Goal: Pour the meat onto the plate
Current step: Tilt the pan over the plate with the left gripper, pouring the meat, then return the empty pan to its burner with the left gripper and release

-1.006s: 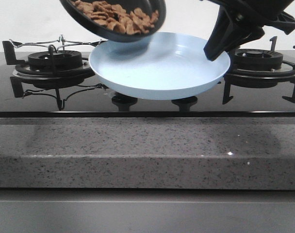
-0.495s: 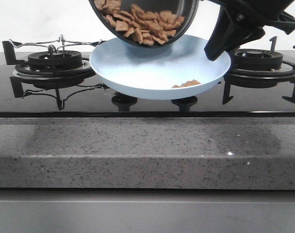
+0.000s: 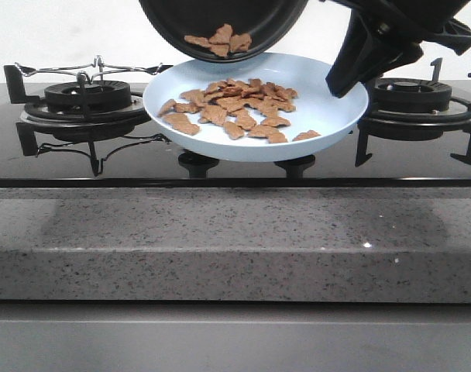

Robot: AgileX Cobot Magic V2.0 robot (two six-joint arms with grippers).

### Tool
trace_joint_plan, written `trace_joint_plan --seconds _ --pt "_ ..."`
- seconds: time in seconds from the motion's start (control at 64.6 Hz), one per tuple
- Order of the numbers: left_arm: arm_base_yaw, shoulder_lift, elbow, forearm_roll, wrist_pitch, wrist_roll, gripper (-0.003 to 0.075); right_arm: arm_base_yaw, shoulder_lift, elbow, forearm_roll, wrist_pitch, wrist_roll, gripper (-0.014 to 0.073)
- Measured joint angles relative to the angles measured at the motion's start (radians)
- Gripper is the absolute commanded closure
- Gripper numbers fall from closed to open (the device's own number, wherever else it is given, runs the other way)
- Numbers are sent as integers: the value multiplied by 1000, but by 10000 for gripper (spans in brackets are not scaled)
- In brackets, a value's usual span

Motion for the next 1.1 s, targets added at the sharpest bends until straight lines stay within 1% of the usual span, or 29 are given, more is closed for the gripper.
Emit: trace_joint_plan --seconds 0.495,0.604,0.681,0.759,0.898,1.006,1.068,1.099 --pt "-5 -2 0 20 0 22 741 0 4 1 0 0 0 662" --pt "-5 -2 0 11 -27 -3 741 0 4 1 0 0 0 662" --pt "6 -2 -2 9 -45 -53 741 0 4 1 0 0 0 662" --pt "42 -2 -14 7 -45 -127 741 0 4 1 0 0 0 662" --pt "171 -2 -53 5 -20 -296 741 0 4 1 0 0 0 662" --pt "301 13 -94 5 49 -453 741 0 4 1 0 0 0 662" --pt "402 40 -127 2 111 -580 741 0 4 1 0 0 0 662" --pt "438 54 -138 0 133 -623 741 0 4 1 0 0 0 662"
